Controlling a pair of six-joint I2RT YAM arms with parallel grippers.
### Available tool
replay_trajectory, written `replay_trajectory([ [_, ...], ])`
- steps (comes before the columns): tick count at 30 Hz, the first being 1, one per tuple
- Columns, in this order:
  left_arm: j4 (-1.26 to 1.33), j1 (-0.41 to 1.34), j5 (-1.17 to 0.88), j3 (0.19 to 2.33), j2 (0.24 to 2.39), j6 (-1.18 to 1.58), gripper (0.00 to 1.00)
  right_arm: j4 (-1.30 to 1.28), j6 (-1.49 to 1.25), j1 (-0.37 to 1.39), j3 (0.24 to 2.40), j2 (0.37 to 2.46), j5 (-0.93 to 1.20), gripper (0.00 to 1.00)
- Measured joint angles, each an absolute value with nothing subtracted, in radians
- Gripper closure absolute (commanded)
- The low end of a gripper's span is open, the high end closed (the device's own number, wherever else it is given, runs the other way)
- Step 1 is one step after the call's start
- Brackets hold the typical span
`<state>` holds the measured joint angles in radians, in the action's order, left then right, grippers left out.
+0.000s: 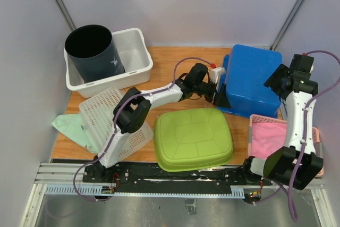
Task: Turn the large container upside down
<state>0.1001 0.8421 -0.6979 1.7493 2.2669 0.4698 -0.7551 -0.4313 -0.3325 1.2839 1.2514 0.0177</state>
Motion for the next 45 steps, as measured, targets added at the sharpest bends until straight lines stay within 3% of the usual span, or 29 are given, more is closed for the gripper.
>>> replay_trajectory([
  [4,0.026,0.82,-0.69,1.662,2.133,0.421,0.01,-0.744,-0.419,-0.255,1.285,1.255,0.036,0.39],
  [9,-0.112,0.748,-0.561,1.55,1.85,0.386,0.01,-0.712,-0.389,-0.033,1.324,1.324,0.069,0.41],
  [17,-0.265,0.697,-0.3,1.324,1.443,0.379,0.01,-0.659,-0.368,0.257,1.477,1.599,0.124,0.44],
  [21,-0.268,0.703,-0.249,1.177,1.312,0.387,0.01,-0.703,-0.357,0.31,1.581,1.759,0.076,0.45],
  [26,-0.292,0.703,-0.21,1.109,1.289,0.389,0.01,-0.816,-0.348,0.266,1.608,1.839,-0.093,0.44],
  [35,-0.287,0.703,-0.205,1.094,1.309,0.386,0.01,-0.923,-0.342,0.2,1.527,1.691,-0.315,0.45],
  [41,-0.291,0.703,-0.194,1.101,1.319,0.381,0.01,-0.927,-0.309,0.221,1.514,1.628,-0.263,0.43],
  [45,-0.332,0.703,-0.158,1.101,1.293,0.364,0.01,-0.896,-0.309,0.315,1.431,1.473,-0.178,0.41],
])
